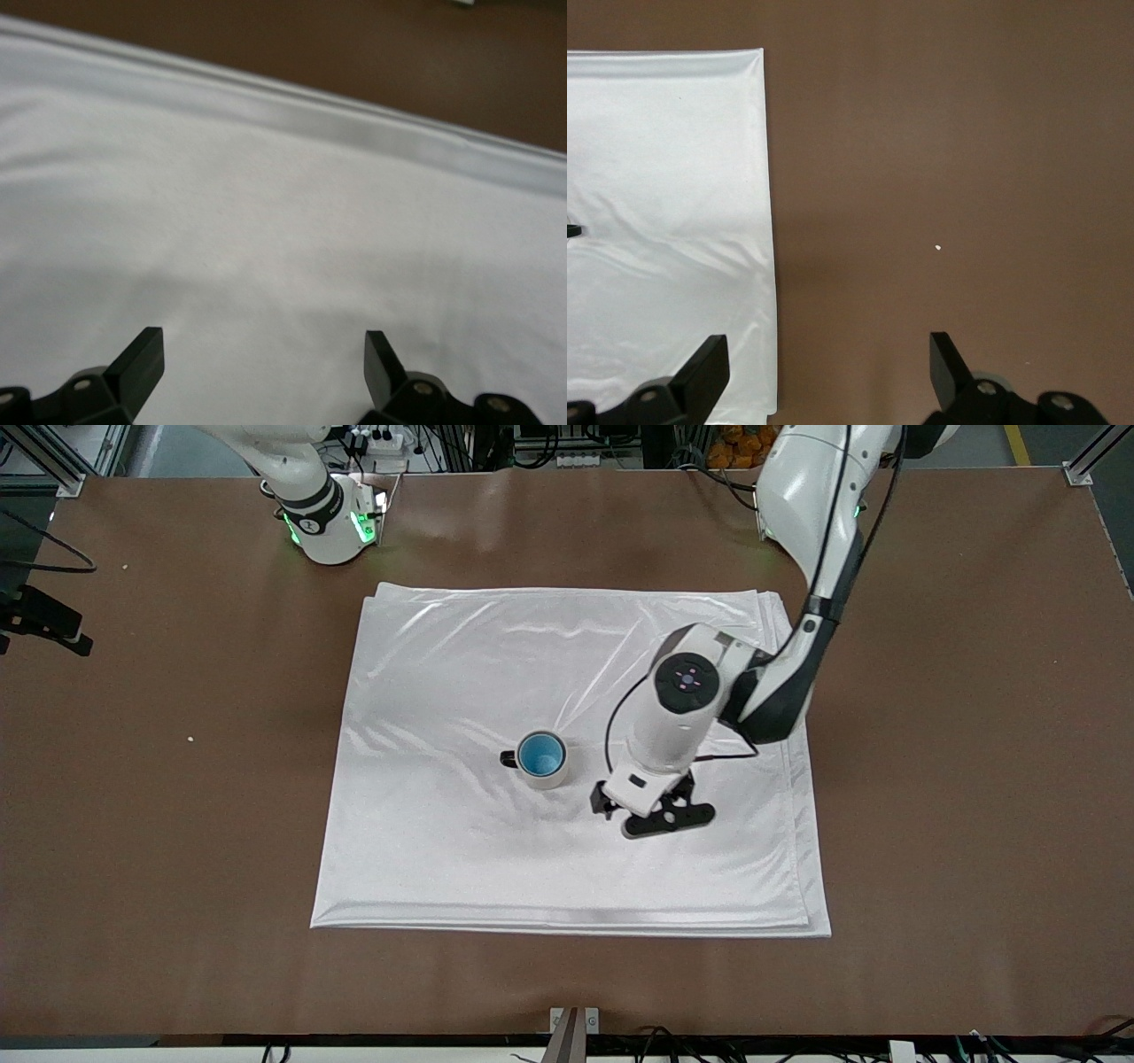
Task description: Place blue cup into white mug on cloth
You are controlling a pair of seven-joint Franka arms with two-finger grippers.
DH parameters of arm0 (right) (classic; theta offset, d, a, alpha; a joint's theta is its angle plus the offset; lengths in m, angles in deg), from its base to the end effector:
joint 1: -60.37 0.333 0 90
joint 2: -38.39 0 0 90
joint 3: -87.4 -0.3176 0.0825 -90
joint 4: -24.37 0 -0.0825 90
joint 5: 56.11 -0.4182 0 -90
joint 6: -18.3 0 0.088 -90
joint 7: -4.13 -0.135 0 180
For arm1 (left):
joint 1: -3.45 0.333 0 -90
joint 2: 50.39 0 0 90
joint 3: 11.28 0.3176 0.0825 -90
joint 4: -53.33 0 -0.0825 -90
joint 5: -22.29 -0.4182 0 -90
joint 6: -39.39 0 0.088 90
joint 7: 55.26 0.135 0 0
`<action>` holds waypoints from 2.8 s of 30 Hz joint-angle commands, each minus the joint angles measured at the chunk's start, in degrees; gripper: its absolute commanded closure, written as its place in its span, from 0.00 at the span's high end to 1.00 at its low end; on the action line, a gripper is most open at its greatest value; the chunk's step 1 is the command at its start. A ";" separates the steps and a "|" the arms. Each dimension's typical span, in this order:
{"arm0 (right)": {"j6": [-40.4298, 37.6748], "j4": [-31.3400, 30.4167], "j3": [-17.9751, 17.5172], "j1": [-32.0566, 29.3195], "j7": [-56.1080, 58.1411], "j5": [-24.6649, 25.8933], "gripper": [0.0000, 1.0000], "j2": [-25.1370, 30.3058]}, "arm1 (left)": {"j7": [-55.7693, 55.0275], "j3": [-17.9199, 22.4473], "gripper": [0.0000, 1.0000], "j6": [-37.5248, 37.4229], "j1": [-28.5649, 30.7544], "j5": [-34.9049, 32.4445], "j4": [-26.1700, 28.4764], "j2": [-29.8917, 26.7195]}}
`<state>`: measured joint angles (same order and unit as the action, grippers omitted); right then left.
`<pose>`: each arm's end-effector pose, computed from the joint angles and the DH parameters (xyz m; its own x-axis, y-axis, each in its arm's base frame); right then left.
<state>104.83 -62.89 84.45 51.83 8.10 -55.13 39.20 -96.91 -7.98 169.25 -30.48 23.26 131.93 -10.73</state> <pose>0.5755 -0.0585 0.6251 0.9996 -0.0293 0.0002 -0.0293 -0.9994 0.0179 0.6723 -0.4091 0.2856 0.9675 0.1910 0.1655 0.1728 -0.9779 0.1180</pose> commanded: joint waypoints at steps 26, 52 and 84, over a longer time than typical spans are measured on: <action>0.04 1.13 2.06 1.15 -1.15 -0.72 1.00 -0.28 | 35.84 -2.07 1.00 -17.98 26.10 3.94 7.96 -17.50; 0.22 1.30 3.39 1.77 -1.15 -1.16 1.00 -0.29 | 38.14 -3.12 1.00 -25.18 32.08 1.85 15.09 -36.58; -0.04 1.30 3.48 1.60 -2.55 -1.16 1.00 -0.20 | 46.22 -4.71 1.00 -36.79 34.62 -2.56 11.83 -38.77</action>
<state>105.49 -62.60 87.39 52.96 6.63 -55.23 39.20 -51.73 -11.96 133.66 2.12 21.26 143.69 -47.86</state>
